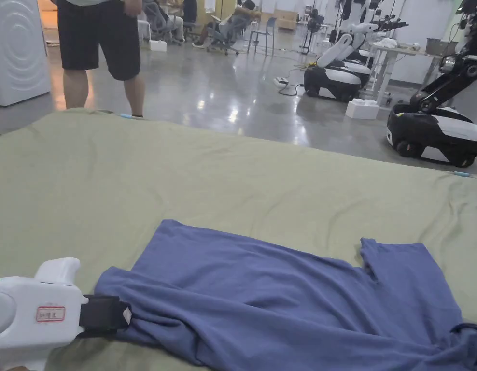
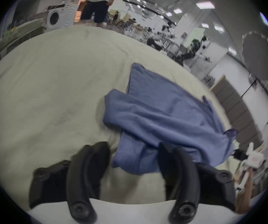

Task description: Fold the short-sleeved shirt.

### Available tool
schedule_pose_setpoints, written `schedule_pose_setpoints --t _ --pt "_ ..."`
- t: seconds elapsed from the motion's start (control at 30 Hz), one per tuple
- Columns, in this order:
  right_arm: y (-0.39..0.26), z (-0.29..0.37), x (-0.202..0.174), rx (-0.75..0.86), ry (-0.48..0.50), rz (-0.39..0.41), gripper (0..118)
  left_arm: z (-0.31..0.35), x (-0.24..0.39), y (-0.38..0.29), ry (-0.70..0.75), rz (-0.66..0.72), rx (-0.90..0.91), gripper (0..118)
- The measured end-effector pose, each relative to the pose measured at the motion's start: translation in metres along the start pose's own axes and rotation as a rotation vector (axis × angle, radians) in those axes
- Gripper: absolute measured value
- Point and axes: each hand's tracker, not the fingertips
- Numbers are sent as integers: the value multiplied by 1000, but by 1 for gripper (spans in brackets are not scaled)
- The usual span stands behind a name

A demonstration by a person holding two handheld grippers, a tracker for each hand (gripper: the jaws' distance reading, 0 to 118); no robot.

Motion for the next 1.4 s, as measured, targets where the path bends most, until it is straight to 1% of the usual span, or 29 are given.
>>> schedule_pose_setpoints --t 0.03,0.07,0.1,0.13,0.27,0.37,0.4,0.47,0.5,0.57,0.67,0.73,0.77,0.83,0.87,0.93,1.03,1.07,1.13,1.17,1.27,1.3,1.37,1.4 --pt "0 0 -1 -1 -1 -1 15 -2 6 -1 68 -46 6 33" --pt "0 0 -1 -1 -1 -2 15 -1 8 -2 103 -81 17 26" --pt "-1 0 -1 -2 0 -5 15 1 8 0 46 -52 20 22" --pt "0 -1 -1 -3 -2 -9 15 1 4 1 38 -32 16 16" --pt "1 0 1 -4 1 -23 15 6 -1 1 4 -11 24 9" --pt "3 7 0 8 -3 -21 15 15 -4 0 -10 0 41 8" --pt "4 11 -1 19 -4 -21 15 20 -3 -1 -28 20 50 8" --pt "6 20 -4 32 1 -26 15 29 -6 -3 -116 81 51 7" --pt "7 25 -5 40 0 -28 15 35 -5 -4 -123 82 58 7" --pt "9 35 -6 36 0 -14 15 48 2 -8 -111 52 65 7" --pt "5 57 -6 31 -38 46 15 72 6 -14 -106 10 74 7" --pt "-6 71 -1 13 -73 44 15 83 2 -21 -42 -13 75 7" --pt "-12 75 3 -12 -96 29 15 86 -1 -26 -25 -15 69 7" --pt "-31 83 8 -68 -91 -28 15 88 -8 -41 -34 37 24 7" --pt "-40 88 9 -76 -74 -42 15 89 -11 -49 -45 57 12 7" --pt "-57 96 11 -97 -68 -52 15 88 -13 -65 -30 59 -3 6" --pt "-73 103 16 -137 -89 -55 15 88 -17 -80 -23 81 -34 6" --pt "-76 104 18 -138 -90 -67 15 89 -18 -84 -27 98 -41 6" --pt "-82 103 22 -152 -82 -122 15 95 -17 -91 -37 121 -40 6" --pt "-84 103 23 -158 -80 -130 15 99 -15 -94 -37 121 -38 6" --pt "-88 96 25 -130 -65 -125 17 110 -12 -99 -36 115 -35 6" --pt "-88 97 27 -116 -60 -136 18 113 -12 -101 -44 112 -38 6" --pt "-91 111 29 -48 -1 -230 18 120 -13 -105 -95 121 -15 8" --pt "-93 124 31 12 67 -300 19 126 -14 -106 -111 153 26 9"
